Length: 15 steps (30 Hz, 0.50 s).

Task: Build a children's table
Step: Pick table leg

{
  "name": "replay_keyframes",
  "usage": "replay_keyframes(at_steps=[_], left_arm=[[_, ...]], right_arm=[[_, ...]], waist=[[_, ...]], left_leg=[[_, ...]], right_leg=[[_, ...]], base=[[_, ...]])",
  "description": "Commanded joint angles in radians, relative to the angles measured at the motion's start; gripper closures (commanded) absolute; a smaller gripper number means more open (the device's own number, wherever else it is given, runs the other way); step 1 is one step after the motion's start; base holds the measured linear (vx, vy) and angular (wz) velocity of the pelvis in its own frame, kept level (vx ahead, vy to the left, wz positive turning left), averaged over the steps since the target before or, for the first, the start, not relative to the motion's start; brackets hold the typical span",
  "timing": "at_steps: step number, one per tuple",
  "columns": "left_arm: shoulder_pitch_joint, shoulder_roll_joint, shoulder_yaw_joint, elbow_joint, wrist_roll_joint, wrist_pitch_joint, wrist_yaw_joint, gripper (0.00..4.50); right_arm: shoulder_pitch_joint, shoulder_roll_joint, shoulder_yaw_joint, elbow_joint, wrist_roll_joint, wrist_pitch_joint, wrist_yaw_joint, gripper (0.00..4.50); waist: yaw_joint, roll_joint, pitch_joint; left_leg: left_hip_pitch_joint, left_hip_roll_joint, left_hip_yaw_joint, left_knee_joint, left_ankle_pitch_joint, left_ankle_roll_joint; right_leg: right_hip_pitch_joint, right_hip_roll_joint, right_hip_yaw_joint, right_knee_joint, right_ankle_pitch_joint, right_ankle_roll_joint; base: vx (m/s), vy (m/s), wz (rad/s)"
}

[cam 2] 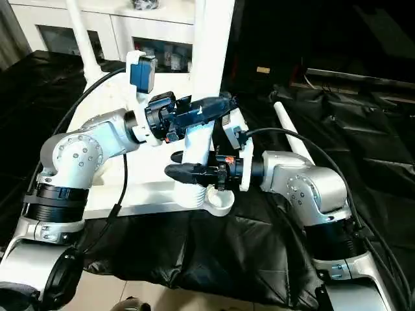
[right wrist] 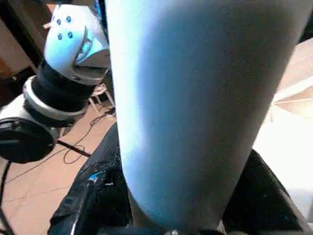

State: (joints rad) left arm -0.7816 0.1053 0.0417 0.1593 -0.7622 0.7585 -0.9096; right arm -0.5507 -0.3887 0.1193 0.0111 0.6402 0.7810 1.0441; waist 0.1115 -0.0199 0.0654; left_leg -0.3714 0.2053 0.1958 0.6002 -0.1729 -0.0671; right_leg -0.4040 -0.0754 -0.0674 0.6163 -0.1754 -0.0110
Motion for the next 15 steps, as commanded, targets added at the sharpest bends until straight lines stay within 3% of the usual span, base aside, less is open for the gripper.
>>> replay_keyframes(at_steps=[1,2,6,9,10,11,13,15], left_arm=[[-0.007,-0.026,0.036,-0.032,-0.037,-0.067,-0.003,1.47],[-0.015,-0.053,0.095,-0.039,-0.100,-0.061,0.030,1.46],[-0.031,-0.091,0.168,-0.044,-0.097,-0.154,0.117,1.46],[-0.030,-0.050,0.197,-0.026,-0.074,-0.170,0.129,1.46],[-0.015,-0.017,0.178,-0.026,-0.026,-0.185,0.121,1.46],[0.041,0.069,0.075,-0.026,0.130,-0.252,0.074,1.46],[0.103,0.147,-0.038,-0.026,0.266,-0.319,0.021,1.46],[0.150,0.204,-0.124,-0.022,0.337,-0.347,-0.021,1.46]], right_arm=[[0.004,0.003,-0.030,0.018,-0.003,-0.005,-0.027,2.59],[0.007,0.014,-0.043,0.021,-0.003,-0.019,-0.042,2.59],[0.024,0.051,-0.080,0.029,-0.004,-0.062,-0.094,2.59],[0.054,0.092,-0.108,0.040,-0.046,-0.134,-0.191,2.59],[0.067,0.102,-0.113,0.044,-0.074,-0.165,-0.230,2.59],[0.088,0.111,-0.107,0.067,-0.149,-0.232,-0.309,2.59],[0.107,0.114,-0.091,0.094,-0.218,-0.289,-0.368,2.59],[0.124,0.119,-0.079,0.113,-0.266,-0.345,-0.407,2.59]], waist=[[0.002,-0.003,-0.084],[0.001,-0.003,-0.084],[0.002,-0.006,-0.083],[0.002,-0.004,-0.081],[-0.004,-0.003,-0.080],[-0.003,-0.001,-0.080],[-0.011,0.006,-0.081],[-0.015,0.009,-0.082]], left_leg=[[0.010,0.019,-0.013,-0.057,-0.125,0.007],[0.009,0.019,-0.013,-0.057,-0.125,0.007],[0.010,0.020,-0.013,-0.056,-0.140,0.008],[0.012,0.020,-0.014,-0.059,-0.140,0.003],[0.010,0.018,-0.016,-0.062,-0.144,-0.005],[0.014,0.023,-0.022,-0.067,-0.144,-0.013],[0.020,0.021,-0.021,-0.069,-0.152,-0.036],[0.020,0.021,-0.017,-0.069,-0.154,-0.048]], right_leg=[[0.064,-0.060,0.043,-0.068,-0.163,-0.201],[0.063,-0.058,0.043,-0.066,-0.152,-0.205],[0.061,-0.061,0.042,-0.070,-0.169,-0.207],[0.058,-0.060,0.042,-0.072,-0.203,-0.179],[0.057,-0.058,0.040,-0.074,-0.230,-0.159],[0.051,-0.060,0.039,-0.080,-0.257,-0.121],[0.048,-0.057,0.042,-0.078,-0.276,-0.089],[0.050,-0.056,0.044,-0.072,-0.245,-0.104]], base=[[0.000,0.000,0.00],[0.000,0.000,0.00],[0.000,0.000,0.00],[0.000,0.000,0.00],[0.000,0.000,0.00],[0.000,0.000,0.00],[0.000,0.000,0.00],[0.000,0.000,0.00]])
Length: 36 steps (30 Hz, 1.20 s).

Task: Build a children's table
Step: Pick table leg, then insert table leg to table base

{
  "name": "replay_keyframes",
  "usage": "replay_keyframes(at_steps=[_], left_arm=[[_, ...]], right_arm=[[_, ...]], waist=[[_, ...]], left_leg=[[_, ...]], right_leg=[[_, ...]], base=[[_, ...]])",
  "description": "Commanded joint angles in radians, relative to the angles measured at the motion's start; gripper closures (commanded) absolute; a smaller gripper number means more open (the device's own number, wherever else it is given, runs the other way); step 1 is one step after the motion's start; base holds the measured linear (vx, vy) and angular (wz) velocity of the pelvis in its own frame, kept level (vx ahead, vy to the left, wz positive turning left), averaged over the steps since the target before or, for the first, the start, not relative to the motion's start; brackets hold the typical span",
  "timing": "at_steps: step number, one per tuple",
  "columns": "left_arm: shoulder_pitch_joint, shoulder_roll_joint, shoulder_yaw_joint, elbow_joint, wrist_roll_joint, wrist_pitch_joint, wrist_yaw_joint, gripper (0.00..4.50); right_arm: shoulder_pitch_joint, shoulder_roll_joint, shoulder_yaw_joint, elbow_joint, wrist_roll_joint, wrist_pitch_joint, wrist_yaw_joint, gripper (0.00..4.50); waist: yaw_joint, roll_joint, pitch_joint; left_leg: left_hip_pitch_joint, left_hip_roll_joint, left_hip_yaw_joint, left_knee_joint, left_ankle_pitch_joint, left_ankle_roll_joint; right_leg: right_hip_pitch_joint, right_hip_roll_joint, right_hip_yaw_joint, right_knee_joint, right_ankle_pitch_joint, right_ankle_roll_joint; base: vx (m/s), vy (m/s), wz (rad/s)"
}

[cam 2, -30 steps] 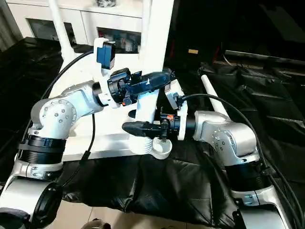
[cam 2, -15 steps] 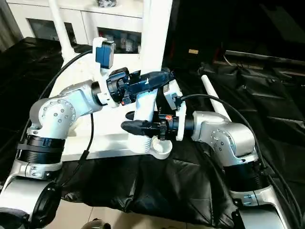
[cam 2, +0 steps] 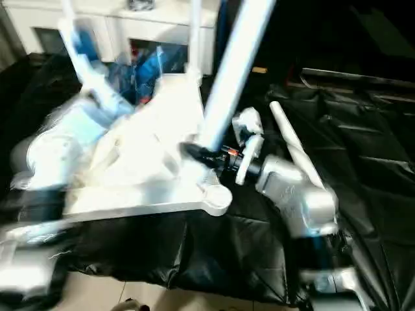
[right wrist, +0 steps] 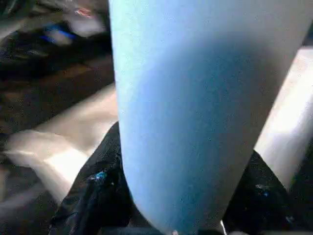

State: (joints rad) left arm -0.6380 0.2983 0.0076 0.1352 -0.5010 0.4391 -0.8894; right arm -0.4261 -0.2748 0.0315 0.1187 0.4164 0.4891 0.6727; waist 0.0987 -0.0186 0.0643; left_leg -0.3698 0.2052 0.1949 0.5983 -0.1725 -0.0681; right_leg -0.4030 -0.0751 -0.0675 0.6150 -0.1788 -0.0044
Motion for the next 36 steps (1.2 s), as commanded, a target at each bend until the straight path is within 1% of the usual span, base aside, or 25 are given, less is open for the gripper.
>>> replay_keyframes(at_steps=[1,2,4,5,6,8,9,10,11,12,13,14,15,16,17,18,20,25,26,27,29,31,32,34,36], left_arm=[[0.035,0.042,-0.143,0.009,0.122,-0.058,-0.068,1.46],[0.059,0.063,-0.183,0.018,0.160,-0.093,-0.087,1.46],[0.081,0.085,-0.229,0.031,0.197,-0.114,-0.103,1.46],[0.111,0.109,-0.294,0.077,0.249,-0.157,-0.122,1.46],[0.112,0.110,-0.299,0.083,0.254,-0.162,-0.124,1.46],[0.129,0.112,-0.338,0.144,0.308,-0.215,-0.147,1.46],[0.130,0.110,-0.342,0.153,0.312,-0.218,-0.154,1.46],[0.127,0.110,-0.355,0.185,0.334,-0.236,-0.167,1.46],[0.122,0.113,-0.367,0.209,0.353,-0.254,-0.168,1.46],[0.118,0.114,-0.373,0.225,0.360,-0.258,-0.169,1.46],[0.116,0.114,-0.376,0.232,0.364,-0.261,-0.170,1.76],[0.111,0.115,-0.381,0.255,0.371,-0.275,-0.176,1.76],[0.107,0.118,-0.387,0.276,0.374,-0.292,-0.185,1.83],[0.106,0.127,-0.397,0.296,0.383,-0.306,-0.199,2.02],[0.108,0.133,-0.404,0.304,0.386,-0.306,-0.212,2.02],[0.108,0.133,-0.404,0.304,0.386,-0.306,-0.212,2.15],[0.110,0.138,-0.408,0.312,0.399,-0.320,-0.222,2.29],[0.103,0.144,-0.404,0.340,0.422,-0.331,-0.228,2.82],[0.100,0.147,-0.405,0.345,0.425,-0.332,-0.235,2.92],[0.098,0.150,-0.403,0.350,0.422,-0.324,-0.242,3.02],[0.090,0.147,-0.395,0.367,0.419,-0.307,-0.241,3.28],[0.088,0.146,-0.395,0.372,0.420,-0.306,-0.246,3.38],[0.086,0.146,-0.396,0.378,0.425,-0.308,-0.252,3.46],[0.085,0.148,-0.402,0.385,0.438,-0.313,-0.261,3.72],[0.085,0.148,-0.402,0.385,0.440,-0.310,-0.264,3.83]], right_arm=[[0.009,0.017,0.005,0.014,-0.053,-0.066,-0.060,2.59],[0.017,0.029,-0.003,0.015,-0.057,-0.074,-0.082,2.59],[0.024,0.040,-0.006,0.017,-0.071,-0.093,-0.110,2.59],[0.035,0.057,-0.008,0.024,-0.113,-0.149,-0.167,2.59],[0.036,0.058,-0.008,0.026,-0.116,-0.154,-0.171,2.59],[0.042,0.072,-0.007,0.044,-0.154,-0.220,-0.207,2.59],[0.043,0.075,-0.007,0.049,-0.159,-0.236,-0.210,2.59],[0.045,0.077,0.002,0.057,-0.173,-0.265,-0.206,2.59],[0.048,0.075,0.011,0.059,-0.182,-0.272,-0.201,2.59],[0.051,0.076,0.013,0.056,-0.183,-0.272,-0.199,2.59],[0.052,0.076,0.014,0.055,-0.184,-0.272,-0.199,2.59],[0.058,0.081,0.010,0.039,-0.168,-0.252,-0.194,2.59],[0.066,0.088,0.005,0.022,-0.154,-0.239,-0.193,2.59],[0.075,0.091,0.005,0.004,-0.148,-0.235,-0.192,2.59],[0.082,0.091,0.007,-0.004,-0.147,-0.238,-0.192,2.59],[0.082,0.091,0.007,-0.004,-0.147,-0.238,-0.192,2.59],[0.090,0.095,0.007,-0.011,-0.142,-0.240,-0.192,2.59],[0.104,0.095,0.017,-0.030,-0.132,-0.230,-0.170,2.59],[0.107,0.096,0.019,-0.038,-0.130,-0.219,-0.164,2.59],[0.112,0.092,0.026,-0.049,-0.126,-0.200,-0.151,2.59],[0.122,0.079,0.044,-0.072,-0.105,-0.153,-0.119,2.59],[0.124,0.074,0.048,-0.078,-0.100,-0.141,-0.112,2.59],[0.124,0.071,0.051,-0.082,-0.096,-0.128,-0.107,2.59],[0.124,0.064,0.051,-0.085,-0.099,-0.125,-0.100,2.59],[0.125,0.061,0.048,-0.087,-0.100,-0.120,-0.096,2.59]], waist=[[-0.004,0.011,-0.081],[-0.004,0.011,-0.081],[-0.003,0.014,-0.080],[-0.004,0.016,-0.080],[-0.006,0.015,-0.078],[-0.012,0.015,-0.077],[-0.014,0.016,-0.077],[-0.013,0.017,-0.078],[-0.015,0.021,-0.075],[-0.016,0.019,-0.076],[-0.016,0.022,-0.076],[-0.016,0.025,-0.075],[-0.016,0.023,-0.076],[-0.013,0.035,-0.076],[-0.016,0.029,-0.076],[-0.016,0.029,-0.077],[-0.014,0.032,-0.077],[-0.014,0.034,-0.076],[-0.015,0.035,-0.075],[-0.015,0.031,-0.075],[-0.015,0.035,-0.076],[-0.016,0.034,-0.075],[-0.016,0.037,-0.075],[-0.014,0.036,-0.075],[-0.014,0.035,-0.075]], left_leg=[[0.020,0.022,-0.016,-0.069,-0.158,-0.044],[0.019,0.020,-0.015,-0.069,-0.162,-0.041],[0.020,0.024,-0.015,-0.071,-0.179,-0.042],[0.018,0.022,-0.016,-0.071,-0.183,-0.044],[0.017,0.021,-0.016,-0.072,-0.186,-0.045],[0.018,0.019,-0.015,-0.073,-0.208,-0.053],[0.018,0.019,-0.015,-0.073,-0.222,-0.055],[0.018,0.020,-0.016,-0.073,-0.224,-0.054],[0.019,0.019,-0.016,-0.074,-0.240,-0.052],[0.018,0.019,-0.017,-0.074,-0.243,-0.052],[0.019,0.019,-0.017,-0.074,-0.248,-0.050],[0.021,0.019,-0.017,-0.074,-0.258,-0.045],[0.020,0.020,-0.017,-0.074,-0.262,-0.042],[0.021,0.020,-0.019,-0.074,-0.262,-0.042],[0.019,0.020,-0.019,-0.075,-0.267,-0.041],[0.020,0.020,-0.020,-0.076,-0.264,-0.040],[0.020,0.022,-0.018,-0.074,-0.254,-0.032],[0.020,0.022,-0.018,-0.074,-0.261,-0.030],[0.020,0.021,-0.018,-0.075,-0.269,-0.030],[0.020,0.022,-0.018,-0.075,-0.269,-0.029],[0.018,0.021,-0.020,-0.076,-0.267,-0.028],[0.020,0.022,-0.019,-0.076,-0.272,-0.028],[0.021,0.021,-0.019,-0.076,-0.278,-0.029],[0.021,0.022,-0.019,-0.076,-0.280,-0.031],[0.020,0.022,-0.020,-0.076,-0.277,-0.033]], right_leg=[[0.045,-0.055,0.046,-0.067,-0.207,-0.131],[0.046,-0.055,0.045,-0.068,-0.203,-0.136],[0.045,-0.058,0.047,-0.068,-0.192,-0.147],[0.047,-0.058,0.047,-0.066,-0.183,-0.153],[0.045,-0.057,0.047,-0.069,-0.189,-0.150],[0.047,-0.057,0.048,-0.070,-0.209,-0.148],[0.047,-0.060,0.049,-0.073,-0.237,-0.146],[0.047,-0.062,0.049,-0.073,-0.239,-0.148],[0.045,-0.059,0.048,-0.078,-0.249,-0.149],[0.047,-0.058,0.048,-0.075,-0.247,-0.149],[0.046,-0.058,0.048,-0.077,-0.244,-0.152],[0.045,-0.058,0.049,-0.078,-0.245,-0.156],[0.047,-0.058,0.049,-0.077,-0.242,-0.162],[0.047,-0.060,0.049,-0.075,-0.238,-0.165],[0.047,-0.059,0.048,-0.076,-0.228,-0.167],[0.049,-0.059,0.048,-0.074,-0.225,-0.168],[0.047,-0.061,0.049,-0.073,-0.219,-0.180],[0.046,-0.061,0.049,-0.076,-0.248,-0.175],[0.046,-0.061,0.049,-0.079,-0.267,-0.173],[0.045,-0.061,0.049,-0.079,-0.273,-0.170],[0.047,-0.061,0.048,-0.077,-0.273,-0.168],[0.046,-0.061,0.048,-0.079,-0.275,-0.169],[0.044,-0.061,0.048,-0.081,-0.284,-0.169],[0.043,-0.063,0.049,-0.082,-0.293,-0.166],[0.044,-0.063,0.049,-0.081,-0.291,-0.167]], base=[[0.000,0.000,0.00],[0.000,0.000,0.00],[0.000,0.000,0.00],[0.000,0.000,0.00],[0.000,0.000,0.00],[0.000,0.000,0.00],[0.000,0.000,0.00],[0.000,0.000,0.00],[0.000,0.000,0.00],[0.000,0.000,0.00],[0.000,0.000,0.00],[0.000,0.000,0.00],[0.000,0.000,0.00],[0.000,0.000,0.00],[0.000,0.000,0.00],[0.000,0.000,0.00],[0.000,0.000,0.00],[0.000,0.000,0.00],[0.000,0.000,0.00],[0.000,0.000,0.00],[0.000,0.000,0.00],[0.000,0.000,0.00],[0.000,0.000,0.00],[0.000,0.000,0.00],[0.000,0.000,0.00]])
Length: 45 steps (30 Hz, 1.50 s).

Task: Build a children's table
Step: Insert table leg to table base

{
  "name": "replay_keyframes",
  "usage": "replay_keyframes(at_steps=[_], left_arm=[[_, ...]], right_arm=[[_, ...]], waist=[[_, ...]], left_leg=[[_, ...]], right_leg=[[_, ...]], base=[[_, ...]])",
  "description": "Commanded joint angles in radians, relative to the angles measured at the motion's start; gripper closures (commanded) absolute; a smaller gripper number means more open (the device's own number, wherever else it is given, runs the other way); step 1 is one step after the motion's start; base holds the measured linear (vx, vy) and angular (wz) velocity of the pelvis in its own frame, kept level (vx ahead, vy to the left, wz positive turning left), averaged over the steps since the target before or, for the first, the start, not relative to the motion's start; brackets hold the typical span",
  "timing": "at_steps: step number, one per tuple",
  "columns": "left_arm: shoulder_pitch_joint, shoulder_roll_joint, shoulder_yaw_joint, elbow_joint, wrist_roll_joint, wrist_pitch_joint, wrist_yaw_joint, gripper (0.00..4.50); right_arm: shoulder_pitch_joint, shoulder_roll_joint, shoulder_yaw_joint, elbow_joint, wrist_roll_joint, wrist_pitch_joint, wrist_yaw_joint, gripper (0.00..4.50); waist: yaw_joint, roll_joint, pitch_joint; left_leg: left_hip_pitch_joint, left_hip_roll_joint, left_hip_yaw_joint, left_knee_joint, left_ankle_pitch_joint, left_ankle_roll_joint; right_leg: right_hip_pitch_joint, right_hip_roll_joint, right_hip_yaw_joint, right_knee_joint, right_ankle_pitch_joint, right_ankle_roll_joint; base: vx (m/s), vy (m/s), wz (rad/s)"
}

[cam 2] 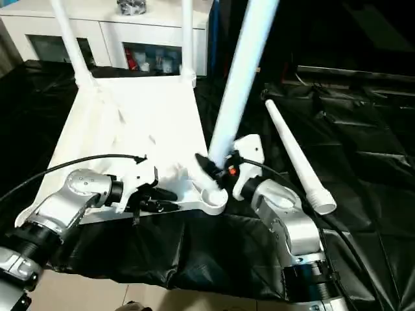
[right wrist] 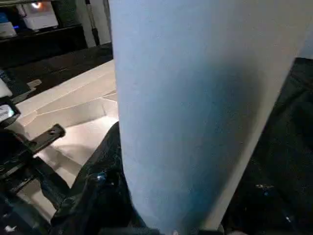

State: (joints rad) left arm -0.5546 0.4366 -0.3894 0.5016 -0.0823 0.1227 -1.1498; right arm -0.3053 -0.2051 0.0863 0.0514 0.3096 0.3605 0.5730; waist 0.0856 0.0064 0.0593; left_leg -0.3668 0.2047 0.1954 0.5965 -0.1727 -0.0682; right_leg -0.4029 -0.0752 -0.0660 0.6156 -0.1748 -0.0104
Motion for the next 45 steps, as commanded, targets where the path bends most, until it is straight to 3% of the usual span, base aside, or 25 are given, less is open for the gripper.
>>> replay_keyframes(at_steps=[1,6,12,18,25,30,38,39,40,45], left_arm=[[0.000,0.010,-0.005,0.022,0.024,0.007,-0.007,3.92],[-0.005,0.007,-0.001,0.035,0.028,0.009,-0.004,4.21],[-0.013,-0.008,0.011,0.055,0.037,0.005,0.015,4.46],[-0.040,-0.046,0.023,0.083,0.047,-0.005,0.058,4.50],[-0.083,-0.076,0.039,0.138,0.055,-0.045,0.090,4.50],[-0.087,-0.080,0.049,0.136,0.038,-0.056,0.056,4.50],[-0.094,-0.082,0.073,0.160,0.014,-0.071,0.017,4.50],[-0.091,-0.083,0.076,0.153,0.008,-0.064,0.013,4.50],[-0.086,-0.082,0.077,0.145,0.004,-0.059,0.008,4.50],[-0.074,-0.086,0.084,0.140,0.008,-0.057,0.018,4.50]], right_arm=[[0.003,-0.012,-0.008,-0.024,0.007,0.024,0.009,2.59],[0.002,-0.037,0.014,-0.033,0.007,0.062,0.027,2.59],[-0.012,-0.059,0.041,0.017,-0.024,0.088,0.047,2.59],[-0.038,-0.054,0.048,0.076,-0.040,0.069,0.046,2.59],[-0.095,-0.053,0.047,0.188,-0.071,0.021,0.044,2.59],[-0.124,-0.043,0.030,0.248,-0.070,-0.010,0.047,2.59],[-0.177,-0.027,-0.010,0.387,-0.049,-0.056,0.079,2.59],[-0.173,-0.023,-0.022,0.392,-0.037,-0.058,0.082,2.59],[-0.167,-0.019,-0.032,0.397,-0.025,-0.060,0.087,2.59],[-0.130,0.010,-0.100,0.420,0.045,-0.084,0.102,2.59]], waist=[[-0.001,0.010,-0.071],[-0.001,0.008,-0.070],[-0.001,0.004,-0.066],[-0.003,0.001,-0.061],[-0.004,-0.001,-0.061],[-0.005,-0.002,-0.063],[-0.013,-0.001,-0.066],[-0.016,-0.020,-0.067],[-0.013,-0.007,-0.066],[-0.011,-0.008,-0.068]], left_leg=[[0.016,0.023,-0.020,-0.074,-0.269,-0.033],[0.016,0.022,-0.020,-0.074,-0.269,-0.031],[0.020,0.022,-0.020,-0.074,-0.298,-0.030],[0.023,0.020,-0.024,-0.076,-0.336,-0.033],[0.026,0.017,-0.025,-0.073,-0.341,-0.024],[0.023,0.019,-0.026,-0.075,-0.335,-0.020],[0.019,0.021,-0.022,-0.074,-0.305,-0.009],[0.017,0.021,-0.019,-0.074,-0.297,-0.005],[0.019,0.022,-0.020,-0.072,-0.289,-0.003],[0.018,0.023,-0.019,-0.073,-0.282,0.001]], right_leg=[[0.045,-0.063,0.047,-0.081,-0.288,-0.161],[0.045,-0.062,0.047,-0.080,-0.279,-0.167],[0.040,-0.066,0.046,-0.092,-0.380,-0.143],[0.035,-0.068,0.040,-0.108,-0.500,-0.100],[0.031,-0.069,0.036,-0.118,-0.539,-0.087],[0.033,-0.069,0.036,-0.113,-0.511,-0.096],[0.038,-0.068,0.041,-0.100,-0.412,-0.149],[0.039,-0.066,0.041,-0.101,-0.408,-0.148],[0.037,-0.070,0.042,-0.098,-0.409,-0.154],[0.038,-0.070,0.043,-0.096,-0.385,-0.161]], base=[[0.000,0.000,0.00],[0.000,0.000,0.00],[0.000,0.000,0.00],[0.000,0.000,0.00],[0.000,0.000,0.00],[0.000,0.000,0.00],[0.000,0.000,0.00],[0.000,0.000,0.00],[0.000,0.000,0.00],[0.000,0.000,0.00]])
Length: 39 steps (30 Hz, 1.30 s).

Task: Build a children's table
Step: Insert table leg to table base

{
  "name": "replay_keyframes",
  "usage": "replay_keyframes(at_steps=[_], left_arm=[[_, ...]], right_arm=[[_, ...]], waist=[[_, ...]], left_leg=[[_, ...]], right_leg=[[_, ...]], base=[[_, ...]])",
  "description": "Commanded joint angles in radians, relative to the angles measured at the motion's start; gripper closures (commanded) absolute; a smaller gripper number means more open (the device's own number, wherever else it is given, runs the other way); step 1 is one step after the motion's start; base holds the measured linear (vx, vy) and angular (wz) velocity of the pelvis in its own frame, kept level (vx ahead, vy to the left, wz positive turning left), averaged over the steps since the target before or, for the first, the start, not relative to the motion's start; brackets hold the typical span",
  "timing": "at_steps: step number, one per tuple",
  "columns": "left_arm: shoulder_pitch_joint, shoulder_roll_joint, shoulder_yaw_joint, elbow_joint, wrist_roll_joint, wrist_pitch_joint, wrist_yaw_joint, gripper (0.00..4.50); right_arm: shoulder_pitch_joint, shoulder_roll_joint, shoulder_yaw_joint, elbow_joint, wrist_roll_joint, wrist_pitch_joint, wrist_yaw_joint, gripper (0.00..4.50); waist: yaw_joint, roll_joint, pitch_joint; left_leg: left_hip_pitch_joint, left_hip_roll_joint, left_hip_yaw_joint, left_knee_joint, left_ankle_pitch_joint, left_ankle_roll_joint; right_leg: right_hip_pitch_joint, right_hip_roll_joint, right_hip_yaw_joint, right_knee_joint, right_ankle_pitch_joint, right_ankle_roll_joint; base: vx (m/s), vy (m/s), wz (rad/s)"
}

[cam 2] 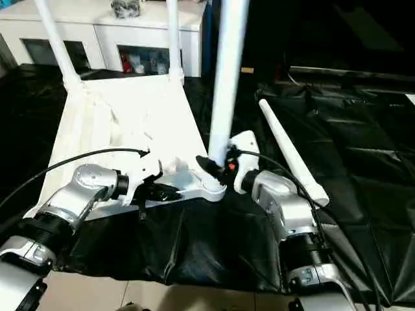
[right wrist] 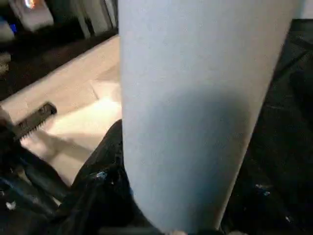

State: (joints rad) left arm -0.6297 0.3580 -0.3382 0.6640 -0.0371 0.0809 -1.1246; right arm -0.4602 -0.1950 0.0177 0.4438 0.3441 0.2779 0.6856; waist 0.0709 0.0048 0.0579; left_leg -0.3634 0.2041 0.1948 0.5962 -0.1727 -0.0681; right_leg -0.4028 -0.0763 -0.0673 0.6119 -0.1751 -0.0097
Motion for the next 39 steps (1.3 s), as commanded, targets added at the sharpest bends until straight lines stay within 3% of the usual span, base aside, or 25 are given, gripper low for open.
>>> replay_keyframes(at_steps=[1,4,8,13,17,21,22,23,24,27,31,34,39], left_arm=[[0.003,-0.010,0.035,-0.022,-0.035,-0.016,-0.002,4.50],[0.005,-0.014,0.039,-0.015,-0.028,-0.022,0.012,4.50],[0.005,-0.017,0.041,-0.008,-0.022,-0.025,0.017,4.50],[0.006,-0.019,0.044,0.002,-0.009,-0.033,0.026,4.50],[0.006,-0.018,0.042,0.003,-0.004,-0.035,0.027,4.50],[0.012,-0.017,0.034,-0.001,0.007,-0.039,0.021,4.50],[0.013,-0.018,0.034,-0.003,0.008,-0.039,0.020,4.50],[0.015,-0.017,0.032,-0.007,0.009,-0.038,0.015,4.50],[0.015,-0.017,0.032,-0.007,0.009,-0.038,0.015,4.50],[0.019,-0.016,0.028,-0.018,0.006,-0.034,0.004,4.50],[0.025,-0.005,0.023,-0.039,-0.004,-0.035,-0.034,4.50],[0.031,0.006,0.020,-0.059,-0.024,-0.051,-0.090,4.50],[0.037,0.039,0.002,-0.072,-0.029,-0.074,-0.177,4.50]], right_arm=[[0.036,0.006,-0.047,0.032,0.027,-0.008,-0.006,2.59],[0.079,0.017,-0.059,0.041,0.033,-0.051,0.000,2.59],[0.121,0.025,-0.054,0.040,0.023,-0.089,0.008,2.59],[0.169,0.016,-0.003,0.015,-0.068,-0.182,-0.031,2.59],[0.166,0.003,0.029,0.001,-0.109,-0.185,-0.049,2.59],[0.129,-0.020,0.114,0.012,-0.192,-0.167,-0.040,2.59],[0.122,-0.021,0.125,0.017,-0.199,-0.160,-0.032,2.59],[0.114,-0.023,0.138,0.030,-0.205,-0.158,-0.014,2.59],[0.114,-0.023,0.138,0.030,-0.205,-0.158,-0.014,2.59],[0.095,-0.031,0.172,0.065,-0.220,-0.168,0.038,2.59],[0.092,-0.036,0.164,0.076,-0.185,-0.191,0.093,2.59],[0.108,-0.046,0.146,0.062,-0.139,-0.192,0.159,2.59],[0.123,-0.069,0.143,0.073,-0.120,-0.242,0.258,2.60]], waist=[[0.004,-0.006,-0.066],[0.008,-0.006,-0.066],[0.013,-0.006,-0.064],[0.014,-0.003,-0.062],[0.012,-0.002,-0.060],[0.009,-0.006,-0.058],[0.005,-0.006,-0.056],[0.002,-0.017,-0.054],[0.003,-0.012,-0.054],[-0.008,-0.017,-0.054],[-0.015,-0.019,-0.056],[-0.011,-0.020,-0.062],[-0.009,-0.020,-0.055]], left_leg=[[0.015,0.024,-0.018,-0.074,-0.278,0.003],[0.013,0.025,-0.017,-0.073,-0.270,0.005],[0.015,0.024,-0.018,-0.076,-0.294,0.002],[0.016,0.024,-0.020,-0.079,-0.304,-0.002],[0.017,0.023,-0.021,-0.080,-0.320,-0.002],[0.018,0.022,-0.022,-0.081,-0.335,-0.003],[0.015,0.021,-0.024,-0.081,-0.341,-0.007],[0.020,0.020,-0.022,-0.080,-0.355,-0.005],[0.023,0.019,-0.024,-0.078,-0.364,-0.006],[0.024,0.021,-0.029,-0.081,-0.396,-0.007],[0.024,0.023,-0.028,-0.083,-0.401,0.000],[0.020,0.027,-0.025,-0.086,-0.365,0.012],[0.018,0.028,-0.021,-0.090,-0.357,0.022]], right_leg=[[0.038,-0.068,0.045,-0.092,-0.378,-0.165],[0.039,-0.069,0.045,-0.091,-0.366,-0.168],[0.038,-0.071,0.044,-0.098,-0.422,-0.150],[0.035,-0.070,0.043,-0.102,-0.448,-0.132],[0.033,-0.069,0.043,-0.107,-0.487,-0.119],[0.031,-0.068,0.041,-0.110,-0.525,-0.107],[0.031,-0.068,0.039,-0.112,-0.548,-0.096],[0.025,-0.068,0.039,-0.120,-0.582,-0.084],[0.023,-0.071,0.039,-0.120,-0.601,-0.080],[0.023,-0.070,0.035,-0.127,-0.636,-0.064],[0.022,-0.071,0.037,-0.124,-0.607,-0.079],[0.028,-0.070,0.043,-0.115,-0.521,-0.105],[0.029,-0.067,0.047,-0.108,-0.434,-0.143]], base=[[0.000,0.000,0.00],[0.000,0.000,0.00],[0.000,0.000,0.00],[0.000,0.000,0.00],[0.000,0.000,0.00],[0.000,0.000,0.00],[0.000,0.000,0.00],[0.000,0.000,0.00],[0.000,0.000,0.00],[0.000,0.000,0.00],[0.000,0.000,0.00],[0.000,0.000,0.00],[0.000,0.000,0.00]])
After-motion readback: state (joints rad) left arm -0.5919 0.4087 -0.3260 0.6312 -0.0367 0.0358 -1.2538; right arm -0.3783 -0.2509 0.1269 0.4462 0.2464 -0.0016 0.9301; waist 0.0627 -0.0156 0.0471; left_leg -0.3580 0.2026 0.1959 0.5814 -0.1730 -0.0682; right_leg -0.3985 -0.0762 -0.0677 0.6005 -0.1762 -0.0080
